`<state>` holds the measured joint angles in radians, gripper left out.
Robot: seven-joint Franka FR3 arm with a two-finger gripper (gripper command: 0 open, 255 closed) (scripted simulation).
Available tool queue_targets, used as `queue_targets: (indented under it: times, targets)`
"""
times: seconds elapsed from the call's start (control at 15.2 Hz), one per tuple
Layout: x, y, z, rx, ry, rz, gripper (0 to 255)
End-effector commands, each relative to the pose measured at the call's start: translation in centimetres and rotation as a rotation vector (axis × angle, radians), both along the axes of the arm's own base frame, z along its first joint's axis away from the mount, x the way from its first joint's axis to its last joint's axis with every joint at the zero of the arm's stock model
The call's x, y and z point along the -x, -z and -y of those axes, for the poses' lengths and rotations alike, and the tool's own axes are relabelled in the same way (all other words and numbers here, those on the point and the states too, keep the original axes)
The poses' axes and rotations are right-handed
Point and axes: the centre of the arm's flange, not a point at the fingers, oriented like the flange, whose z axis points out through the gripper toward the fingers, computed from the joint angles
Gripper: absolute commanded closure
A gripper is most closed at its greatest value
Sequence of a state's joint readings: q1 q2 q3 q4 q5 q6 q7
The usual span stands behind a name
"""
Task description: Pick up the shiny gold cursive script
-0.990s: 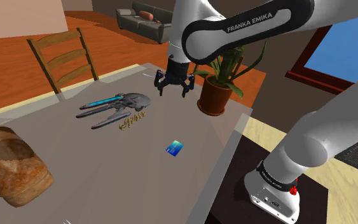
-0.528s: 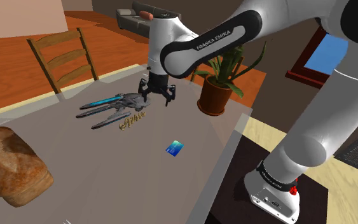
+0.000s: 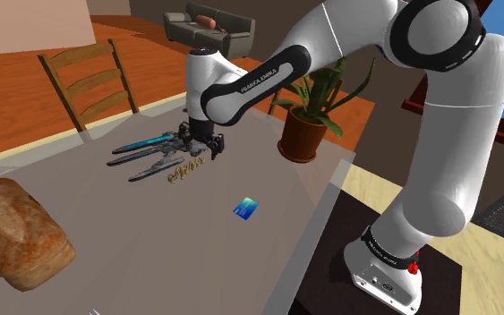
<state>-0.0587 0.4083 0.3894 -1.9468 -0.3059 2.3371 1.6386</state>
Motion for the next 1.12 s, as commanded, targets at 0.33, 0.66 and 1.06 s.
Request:
queue_targets:
  times: [0.33, 0.66, 1.06]
  targets:
    - [-4.4, 5.1, -0.5, -0.005, 0.127, 0.001, 0]
    - [-4.4, 8.0, -0.5, -0.005, 0.127, 0.001, 0]
    - [-4.5, 7.7, -0.3, -0.005, 0.127, 0.001, 255]
